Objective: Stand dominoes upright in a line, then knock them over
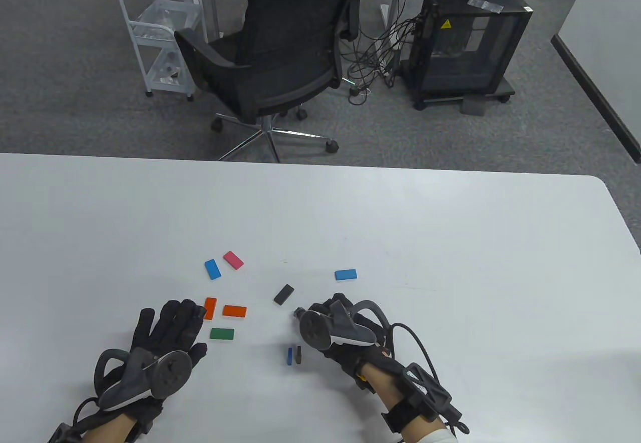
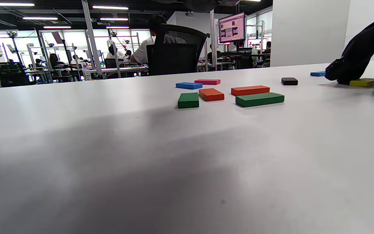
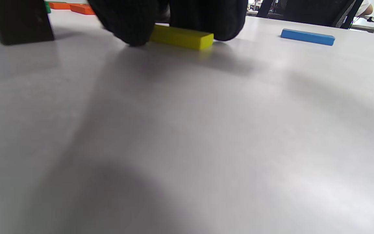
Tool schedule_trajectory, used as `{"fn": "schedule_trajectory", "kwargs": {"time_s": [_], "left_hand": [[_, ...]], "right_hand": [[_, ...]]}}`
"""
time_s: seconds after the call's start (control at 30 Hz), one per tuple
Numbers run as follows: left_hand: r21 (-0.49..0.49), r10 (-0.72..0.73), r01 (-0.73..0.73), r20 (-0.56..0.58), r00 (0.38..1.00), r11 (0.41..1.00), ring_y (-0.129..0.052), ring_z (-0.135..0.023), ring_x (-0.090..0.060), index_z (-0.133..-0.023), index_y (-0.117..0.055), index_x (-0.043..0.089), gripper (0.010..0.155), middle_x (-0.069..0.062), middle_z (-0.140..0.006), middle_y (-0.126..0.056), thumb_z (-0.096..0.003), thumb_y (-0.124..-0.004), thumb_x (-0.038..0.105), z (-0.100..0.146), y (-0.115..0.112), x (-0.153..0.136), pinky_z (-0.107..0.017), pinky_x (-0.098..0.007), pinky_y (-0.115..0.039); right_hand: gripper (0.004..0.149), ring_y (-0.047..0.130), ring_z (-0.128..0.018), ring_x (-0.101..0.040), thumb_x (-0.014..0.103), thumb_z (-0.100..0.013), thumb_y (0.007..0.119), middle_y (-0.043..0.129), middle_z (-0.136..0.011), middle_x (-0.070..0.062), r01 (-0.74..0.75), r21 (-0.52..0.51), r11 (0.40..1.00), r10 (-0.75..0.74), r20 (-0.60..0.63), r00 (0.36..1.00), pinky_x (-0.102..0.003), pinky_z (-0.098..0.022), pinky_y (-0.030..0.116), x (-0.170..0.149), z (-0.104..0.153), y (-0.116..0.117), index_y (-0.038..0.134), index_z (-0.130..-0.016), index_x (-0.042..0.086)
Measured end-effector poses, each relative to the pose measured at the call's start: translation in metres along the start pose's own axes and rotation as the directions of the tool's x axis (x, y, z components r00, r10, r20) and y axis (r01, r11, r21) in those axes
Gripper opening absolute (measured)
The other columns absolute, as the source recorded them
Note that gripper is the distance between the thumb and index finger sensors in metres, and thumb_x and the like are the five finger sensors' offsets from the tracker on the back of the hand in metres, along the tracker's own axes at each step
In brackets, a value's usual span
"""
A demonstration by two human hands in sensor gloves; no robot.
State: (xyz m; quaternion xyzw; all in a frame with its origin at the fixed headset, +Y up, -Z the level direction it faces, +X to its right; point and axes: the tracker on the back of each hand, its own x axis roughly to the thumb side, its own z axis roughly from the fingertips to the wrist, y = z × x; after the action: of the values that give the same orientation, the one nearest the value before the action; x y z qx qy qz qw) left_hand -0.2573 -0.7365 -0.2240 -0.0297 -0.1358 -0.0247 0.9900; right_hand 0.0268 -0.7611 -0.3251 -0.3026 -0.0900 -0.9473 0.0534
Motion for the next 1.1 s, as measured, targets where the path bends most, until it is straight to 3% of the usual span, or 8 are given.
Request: {"fn": "schedule_trajectory", "kwargs": {"time_s": [0.13, 0.33, 0.53, 0.87, 1.1], "left_hand": [[0.000, 0.000, 0.000, 0.000, 1.000, 1.000, -0.032, -0.123, -0.039, -0.127, -0.035, 0.019, 0.067, -0.010, -0.135, -0.038, -0.0696, -0.040, 0.052, 0.000, 0.000, 0.000, -0.087, -0.060, -0.021], [-0.007, -0.003, 0.003, 0.002, 1.000, 1.000, -0.033, -0.123, -0.039, -0.127, -0.035, 0.019, 0.067, -0.010, -0.135, -0.038, -0.0696, -0.040, 0.052, 0.000, 0.000, 0.000, -0.087, -0.060, -0.021], [-0.012, -0.004, 0.004, 0.002, 1.000, 1.000, -0.033, -0.123, -0.039, -0.127, -0.035, 0.019, 0.067, -0.011, -0.135, -0.038, -0.0696, -0.040, 0.052, 0.000, 0.000, 0.001, -0.087, -0.060, -0.021], [-0.014, -0.007, 0.007, 0.003, 1.000, 1.000, -0.033, -0.123, -0.039, -0.127, -0.034, 0.018, 0.067, -0.010, -0.135, -0.039, -0.0695, -0.040, 0.052, 0.000, -0.001, 0.002, -0.087, -0.060, -0.021], [-0.014, -0.008, 0.008, 0.003, 1.000, 1.000, -0.033, -0.123, -0.039, -0.127, -0.034, 0.019, 0.067, -0.010, -0.135, -0.039, -0.0696, -0.040, 0.052, 0.000, -0.001, 0.002, -0.087, -0.060, -0.021]], "right_hand": [[0.055, 0.080, -0.087, -0.023, 0.036, -0.054, 0.078, 0.077, -0.095, -0.004, -0.033, -0.022, 0.999, 0.033, 0.005, 0.999, -0.051, -0.080, 0.049, 0.001, 0.003, -0.001, 0.065, -0.106, 0.025], [0.061, 0.083, -0.082, -0.027, 0.037, -0.054, 0.076, 0.079, -0.093, -0.010, 0.014, -0.008, 1.000, -0.014, 0.012, 1.000, -0.055, -0.077, 0.053, -0.004, 0.010, -0.003, 0.060, -0.110, 0.022], [0.056, 0.083, -0.079, -0.026, 0.041, -0.052, 0.077, 0.079, -0.090, -0.010, 0.063, -0.095, 0.993, -0.061, 0.030, 0.998, -0.055, -0.076, 0.054, -0.007, 0.021, -0.007, 0.073, -0.104, 0.020], [0.052, 0.086, -0.080, -0.025, 0.041, -0.051, 0.078, 0.079, -0.092, -0.009, 0.164, -0.164, 0.973, -0.156, 0.061, 0.986, -0.054, -0.075, 0.056, -0.008, 0.037, -0.019, 0.068, -0.097, 0.019], [0.050, 0.086, -0.083, -0.025, 0.039, -0.051, 0.078, 0.079, -0.094, -0.008, 0.250, -0.150, 0.957, -0.240, 0.081, 0.967, -0.053, -0.077, 0.053, -0.008, 0.042, -0.014, 0.069, -0.096, 0.019]]}}
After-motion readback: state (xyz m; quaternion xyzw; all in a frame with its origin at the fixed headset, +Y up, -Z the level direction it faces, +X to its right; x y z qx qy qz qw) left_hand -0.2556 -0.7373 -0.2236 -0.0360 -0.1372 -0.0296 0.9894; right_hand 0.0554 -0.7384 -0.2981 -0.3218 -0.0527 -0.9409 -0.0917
